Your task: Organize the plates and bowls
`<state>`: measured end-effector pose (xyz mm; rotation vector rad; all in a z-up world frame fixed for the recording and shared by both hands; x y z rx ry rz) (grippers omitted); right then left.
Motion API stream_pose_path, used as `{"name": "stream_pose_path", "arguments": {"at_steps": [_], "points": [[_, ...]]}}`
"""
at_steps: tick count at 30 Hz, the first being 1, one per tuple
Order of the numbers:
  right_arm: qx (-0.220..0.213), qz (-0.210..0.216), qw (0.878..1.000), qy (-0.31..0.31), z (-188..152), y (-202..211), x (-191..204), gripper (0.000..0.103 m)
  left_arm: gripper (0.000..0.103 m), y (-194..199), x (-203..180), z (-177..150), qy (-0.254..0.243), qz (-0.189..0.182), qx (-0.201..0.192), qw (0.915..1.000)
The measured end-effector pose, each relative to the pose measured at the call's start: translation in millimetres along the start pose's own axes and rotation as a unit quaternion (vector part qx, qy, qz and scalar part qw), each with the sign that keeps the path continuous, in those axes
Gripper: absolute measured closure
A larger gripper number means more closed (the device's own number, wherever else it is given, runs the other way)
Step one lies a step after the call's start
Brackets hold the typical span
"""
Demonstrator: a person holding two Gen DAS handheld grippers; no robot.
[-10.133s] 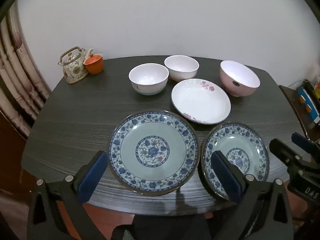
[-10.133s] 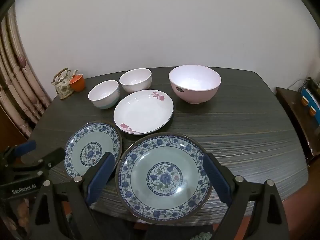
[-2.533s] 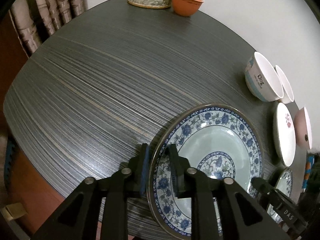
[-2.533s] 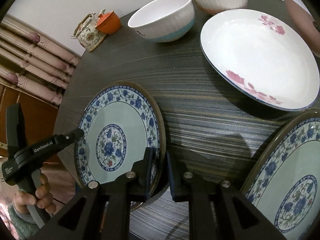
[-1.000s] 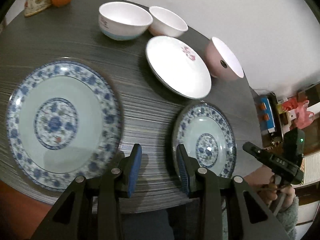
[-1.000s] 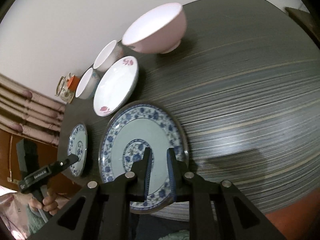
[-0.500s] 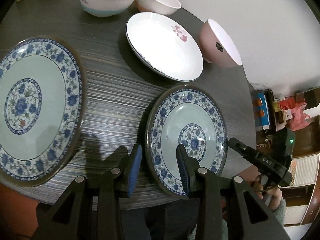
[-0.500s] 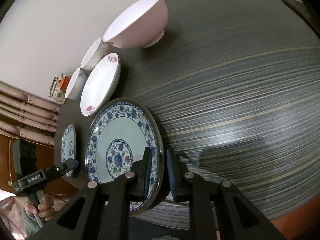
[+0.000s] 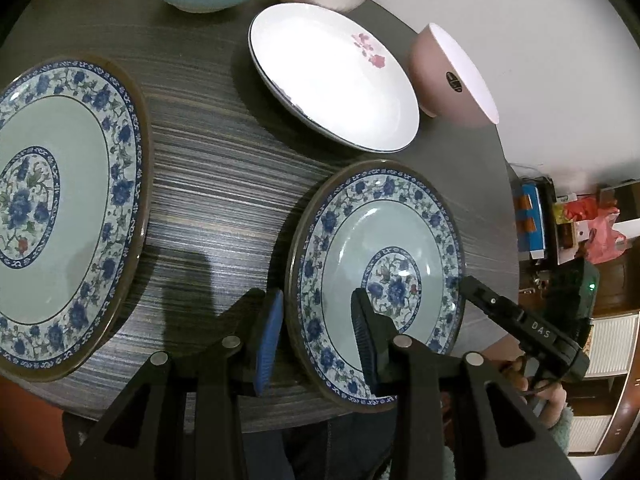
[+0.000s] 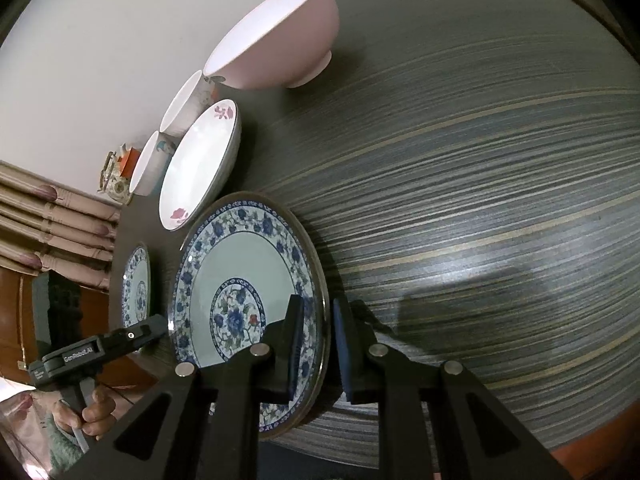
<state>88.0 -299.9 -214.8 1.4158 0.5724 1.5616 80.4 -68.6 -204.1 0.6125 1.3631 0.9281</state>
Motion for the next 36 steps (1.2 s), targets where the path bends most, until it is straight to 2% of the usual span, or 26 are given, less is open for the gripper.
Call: {"name": "stream_pose_path", "arguments": {"at_steps": [11,21,36], "points": [[0.006,0.0,1.0,0.0,1,-8,-2,0.086,0.077,-8,1,1,-0.006,0.008,0.004,0.9999],[0.004,-0.009,1.0,0.001,0,-10,-3,0.089,0.093,-11,8,3,-0.012,0.019,0.0,0.9997],[-0.001,-0.011,1.0,0.014,-6,-7,11,0.09,0.093,0,15,-1,-0.022,0.028,-0.008,0.9994]]}}
Point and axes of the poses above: each gripper's, at about its wrist camera, not at the fingertips, and y roughly against the way its jaws point, x to its left, z to its top, the point moved 9 cm from there along -y, roughly the way its jaws point, and after that the axes turned 2 degrees about -z, right-handed, at the moved point
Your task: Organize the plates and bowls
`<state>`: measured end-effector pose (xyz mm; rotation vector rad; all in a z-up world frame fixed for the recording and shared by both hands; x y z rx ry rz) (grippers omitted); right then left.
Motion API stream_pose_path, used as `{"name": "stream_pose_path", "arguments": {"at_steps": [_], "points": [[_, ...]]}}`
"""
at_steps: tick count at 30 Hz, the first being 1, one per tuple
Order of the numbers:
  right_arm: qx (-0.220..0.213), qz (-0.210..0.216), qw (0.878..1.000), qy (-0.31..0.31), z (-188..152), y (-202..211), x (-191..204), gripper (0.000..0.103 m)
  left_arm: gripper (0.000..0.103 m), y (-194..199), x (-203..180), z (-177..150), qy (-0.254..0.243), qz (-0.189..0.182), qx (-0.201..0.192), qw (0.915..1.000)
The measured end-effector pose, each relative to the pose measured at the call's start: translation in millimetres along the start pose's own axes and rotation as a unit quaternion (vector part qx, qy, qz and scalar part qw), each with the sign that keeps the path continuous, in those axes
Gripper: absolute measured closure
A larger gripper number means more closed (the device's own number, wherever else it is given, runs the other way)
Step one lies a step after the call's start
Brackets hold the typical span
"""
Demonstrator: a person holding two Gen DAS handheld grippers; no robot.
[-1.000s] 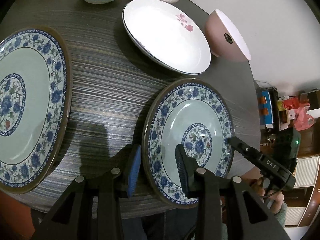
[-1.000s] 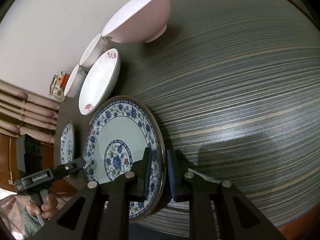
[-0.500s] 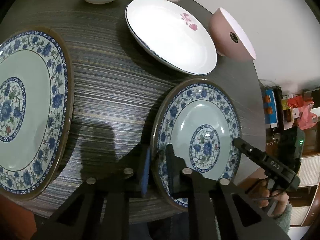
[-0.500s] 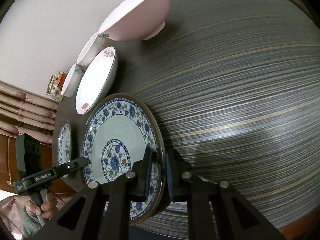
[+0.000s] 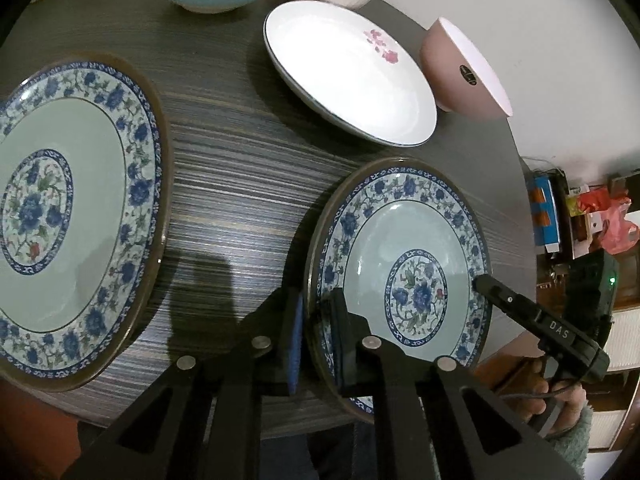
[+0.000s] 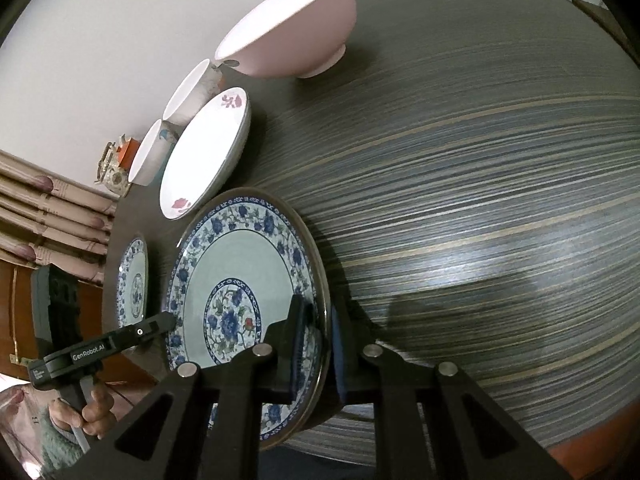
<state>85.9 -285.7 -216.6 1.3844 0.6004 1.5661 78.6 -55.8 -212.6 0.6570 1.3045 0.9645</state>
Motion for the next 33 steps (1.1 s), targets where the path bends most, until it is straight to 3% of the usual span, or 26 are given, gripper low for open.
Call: {"name": "stream_pose_path", "arguments": {"at_steps": [15,22,33], "points": [[-0.005,0.008,1.0,0.023,0,4,35,0.09,0.093,32,19,8,0.006,0.002,-0.031,0.9995],[0.001,0.018,0.999,0.043,5,-8,76,0.09,0.093,62,45,14,0.024,0.012,-0.057,0.998],[0.025,0.039,0.995,0.092,7,-43,165,0.09,0.093,126,117,27,0.079,0.035,-0.11,0.9902]]}}
Point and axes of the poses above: each gripper's, at about its wrist camera, not at the fingertips, and y roughly against the way its jaws point, x to its left, z to its top, the point moved 9 cm from there along -y, roughly the way its jaws point, and after that the axes turned 2 degrees about -z, right-handed, at the moved point
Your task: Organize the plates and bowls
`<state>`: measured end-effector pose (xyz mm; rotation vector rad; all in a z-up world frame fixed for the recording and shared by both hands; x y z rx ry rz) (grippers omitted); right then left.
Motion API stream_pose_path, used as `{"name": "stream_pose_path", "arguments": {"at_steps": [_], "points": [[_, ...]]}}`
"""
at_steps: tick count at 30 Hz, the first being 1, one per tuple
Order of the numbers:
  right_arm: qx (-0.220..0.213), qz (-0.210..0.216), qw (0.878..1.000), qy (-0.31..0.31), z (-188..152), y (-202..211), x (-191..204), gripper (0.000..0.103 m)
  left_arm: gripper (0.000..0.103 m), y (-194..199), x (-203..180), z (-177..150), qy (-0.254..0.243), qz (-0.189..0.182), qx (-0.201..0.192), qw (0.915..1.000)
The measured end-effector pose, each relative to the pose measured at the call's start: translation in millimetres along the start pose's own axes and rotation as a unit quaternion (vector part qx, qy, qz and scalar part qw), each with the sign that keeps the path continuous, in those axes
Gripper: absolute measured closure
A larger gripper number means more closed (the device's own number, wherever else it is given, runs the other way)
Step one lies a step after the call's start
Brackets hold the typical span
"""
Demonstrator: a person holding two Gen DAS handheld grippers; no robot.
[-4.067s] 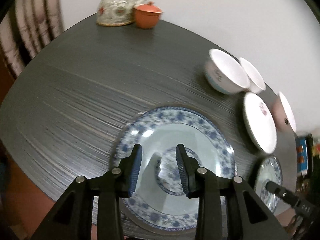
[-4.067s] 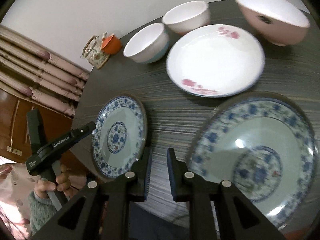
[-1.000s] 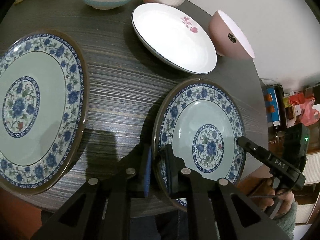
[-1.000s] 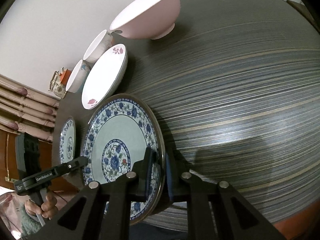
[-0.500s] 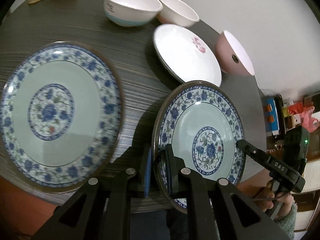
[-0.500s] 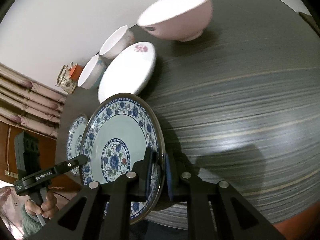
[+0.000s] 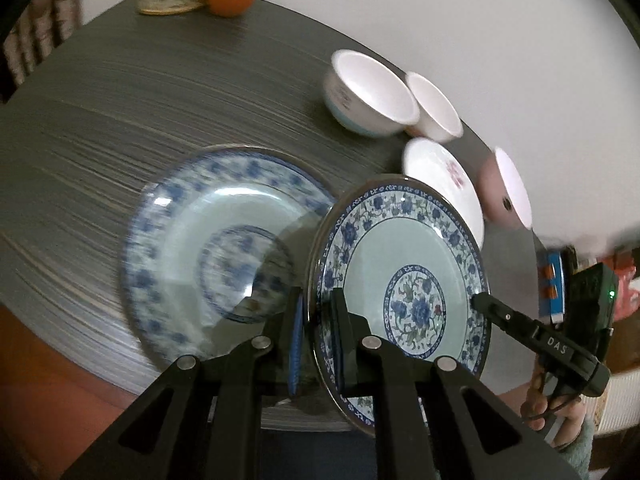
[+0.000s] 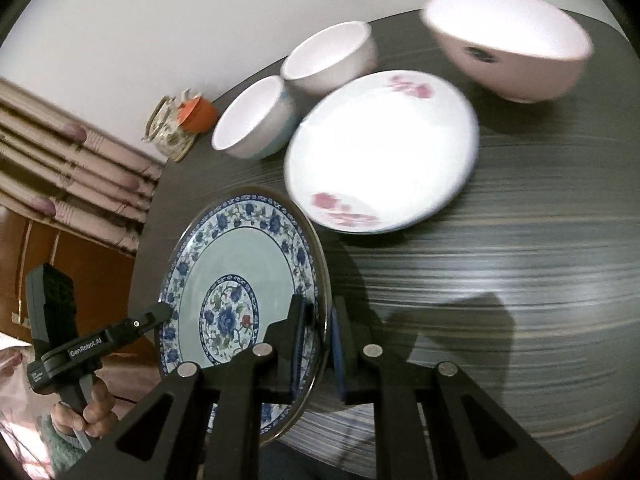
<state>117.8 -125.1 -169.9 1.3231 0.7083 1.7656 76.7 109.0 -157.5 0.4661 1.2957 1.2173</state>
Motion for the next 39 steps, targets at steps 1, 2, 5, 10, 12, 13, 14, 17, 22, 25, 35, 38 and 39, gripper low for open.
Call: {"name": "stream_pose_path", "arguments": {"at_steps": [1,2,5,10,12,13,14,17,22,25,35,38,39], "points": [[0.003,0.001,1.0,0.005,0,-5,8,0.09,0.093,3,6,2,0.005,0.003,-0.004,1.0],[0.006,0.002,1.0,0.008,1,-11,15,0.09,0.093,6,15,5,0.012,0.006,-0.007,0.9999],[0.015,0.003,1.0,0.014,2,-27,31,0.09,0.093,11,35,9,0.03,0.013,-0.015,0.9994],[0.032,0.0,0.999,0.023,3,-51,50,0.09,0.093,11,65,13,0.06,0.024,-0.018,0.9978],[0.037,-0.002,0.999,0.027,4,-59,55,0.09,0.093,11,75,15,0.069,0.026,-0.021,0.9971],[0.038,-0.002,0.999,0.027,3,-61,57,0.09,0.093,9,76,14,0.072,0.028,-0.022,0.9968],[0.04,-0.002,0.999,0.029,4,-65,59,0.09,0.093,9,79,15,0.075,0.03,-0.023,0.9965],[0.045,-0.002,0.999,0.029,3,-73,63,0.09,0.093,5,84,17,0.083,0.034,-0.026,0.9956],[0.05,-0.003,0.998,0.033,-2,-77,64,0.09,0.093,-1,91,19,0.089,0.04,-0.026,0.9949],[0.051,-0.006,0.998,0.036,-3,-79,64,0.09,0.093,-5,93,19,0.091,0.042,-0.023,0.9947],[0.06,-0.019,0.997,0.036,-7,-88,64,0.086,0.087,-13,94,18,0.087,0.042,-0.017,0.9952],[0.06,-0.019,0.997,0.035,-7,-88,63,0.086,0.086,-14,94,19,0.089,0.038,-0.017,0.9952],[0.06,-0.019,0.997,0.035,-7,-89,63,0.086,0.085,-14,94,19,0.091,0.036,-0.017,0.995]]}}
Point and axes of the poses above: each gripper's, at about its wrist camera, not at the fingertips, and y roughly against the way its jaws point, x to its left, z to its top, the point moved 9 cm from there along -y, roughly the way its jaws point, and after that the axes turned 2 degrees about -z, right-handed, at the moved point
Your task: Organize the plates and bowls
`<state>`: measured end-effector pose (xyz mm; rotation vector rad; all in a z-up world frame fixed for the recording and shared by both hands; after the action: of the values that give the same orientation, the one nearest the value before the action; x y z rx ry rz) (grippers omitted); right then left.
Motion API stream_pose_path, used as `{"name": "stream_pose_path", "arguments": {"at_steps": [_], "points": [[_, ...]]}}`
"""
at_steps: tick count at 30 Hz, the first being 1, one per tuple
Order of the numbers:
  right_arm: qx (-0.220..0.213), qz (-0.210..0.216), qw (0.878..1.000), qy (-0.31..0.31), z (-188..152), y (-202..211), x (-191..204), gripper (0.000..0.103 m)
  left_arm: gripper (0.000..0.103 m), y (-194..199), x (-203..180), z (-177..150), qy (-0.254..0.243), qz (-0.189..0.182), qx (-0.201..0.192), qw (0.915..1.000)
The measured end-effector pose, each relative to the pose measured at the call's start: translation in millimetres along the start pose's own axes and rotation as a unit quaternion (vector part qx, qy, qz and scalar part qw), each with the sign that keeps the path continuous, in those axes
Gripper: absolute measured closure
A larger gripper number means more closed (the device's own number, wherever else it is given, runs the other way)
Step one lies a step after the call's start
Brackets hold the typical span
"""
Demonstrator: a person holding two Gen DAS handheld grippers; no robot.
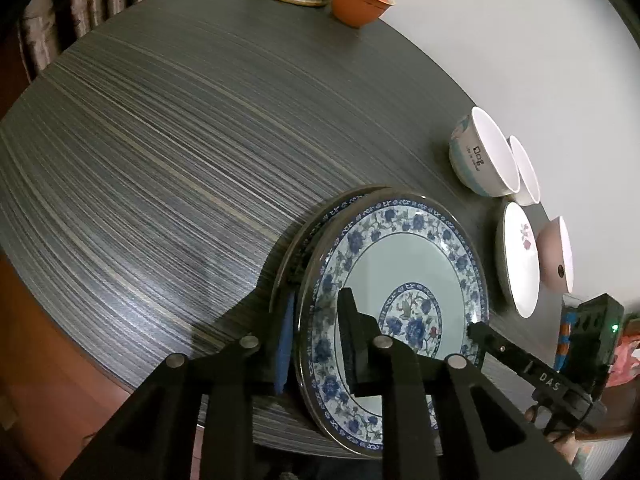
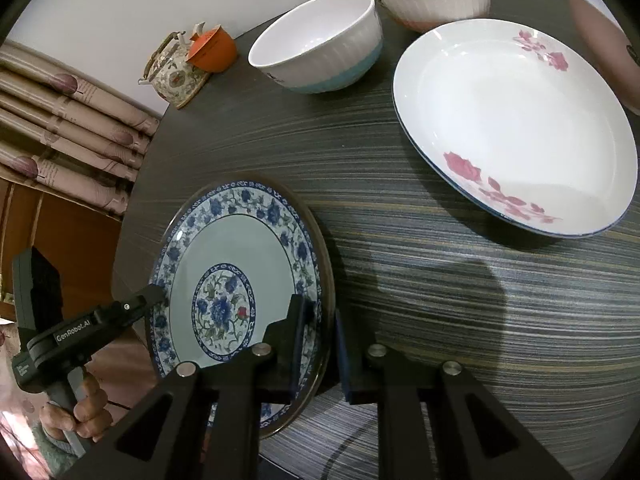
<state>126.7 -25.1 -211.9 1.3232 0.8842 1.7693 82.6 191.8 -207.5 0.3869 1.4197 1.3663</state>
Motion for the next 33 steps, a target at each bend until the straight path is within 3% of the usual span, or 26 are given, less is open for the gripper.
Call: {"name": "stream_pose_path", "arguments": {"at_steps": [11,20,33], "points": [[0.002,-0.002,1.0,-0.001,0,-2,0,0.086,0.078,1,-1,2,0.004,-0.012,-0.002,0.9999],[0.002,-0.007,1.0,0.001,-1,-1,-1,0.086,0.073,0,-5,4,-0.01,-0.001,-0.013,0.9999],[0.001,-0.015,1.0,0.014,-6,-2,6,0.085,0.065,-2,-10,7,-0.075,0.061,-0.034,0.9947]]}}
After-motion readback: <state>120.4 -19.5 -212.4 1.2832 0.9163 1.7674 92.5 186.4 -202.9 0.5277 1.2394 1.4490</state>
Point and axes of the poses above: each gripper's, at about its wrist camera, not at the fingertips, and y roughly against the way its jaws point, x to its left, z to its top, the point moved 9 cm from there along -y, roughly the way its jaws point, and after that the axes turned 2 degrees about -z, right-handed, at the moved point
